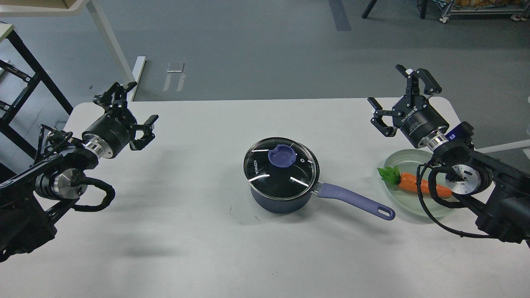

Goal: Open pot lid
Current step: 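Move the right gripper toward the purple saucepan handle, then lower the right gripper and grasp the purple saucepan handle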

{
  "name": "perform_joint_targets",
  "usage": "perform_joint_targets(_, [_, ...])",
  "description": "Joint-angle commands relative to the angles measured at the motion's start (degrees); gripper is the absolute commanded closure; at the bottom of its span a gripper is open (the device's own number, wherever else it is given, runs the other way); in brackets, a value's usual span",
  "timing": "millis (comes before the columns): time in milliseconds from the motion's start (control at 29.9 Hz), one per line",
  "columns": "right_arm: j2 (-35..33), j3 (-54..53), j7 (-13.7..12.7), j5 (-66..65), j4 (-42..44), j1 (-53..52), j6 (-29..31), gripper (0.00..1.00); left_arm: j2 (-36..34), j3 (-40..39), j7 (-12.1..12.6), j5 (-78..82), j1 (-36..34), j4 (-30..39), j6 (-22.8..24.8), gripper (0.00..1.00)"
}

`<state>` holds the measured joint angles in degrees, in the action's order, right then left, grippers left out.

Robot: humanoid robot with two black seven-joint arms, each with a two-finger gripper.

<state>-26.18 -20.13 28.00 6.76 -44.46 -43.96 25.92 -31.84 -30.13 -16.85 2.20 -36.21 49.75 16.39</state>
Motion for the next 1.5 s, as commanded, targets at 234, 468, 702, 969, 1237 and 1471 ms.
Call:
perform_joint_targets(234, [-1.49,0.44,0.00,-0.34,-0.28,-1.65,-0.51,0.00,-1.38,0.69,0.15,0.44,-0.96,-0.18,-0.14,0.01])
perform_joint_targets(468, [-12.73,3.78,0.00,-15.52,-9.75,-7.01,-0.78,0.00,-3.66,0.25,-0.55,0.52,-1.05,-0.09,2.06,0.01])
perform_joint_targets(702, [-22.41,4.91,0.00,-35.11,-18.90,-15.88,-0.87,0.00,-3.14,0.60,-4.14,1.23,-1.32,0.96,1.54,0.01])
perform_joint_targets(969, [-26.64,13.35,0.00,-72.99,-32.52,-28.28,-0.69,0.00,-3.05,0.60,-6.18,3.07,-1.58,2.20,1.45,0.01])
perform_joint_targets(1237, [-25.42,30.03,0.00,-92.88,-40.61,-40.67,-1.04,0.00,-3.49,0.60,-6.27,3.07,-1.58,4.48,1.36,0.01])
perform_joint_targets(1471, [-23.04,40.15,0.00,-105.97,-41.59,-42.26,-5.42,0.01,-3.58,0.60,-6.27,3.07,-1.58,6.41,0.04,0.01])
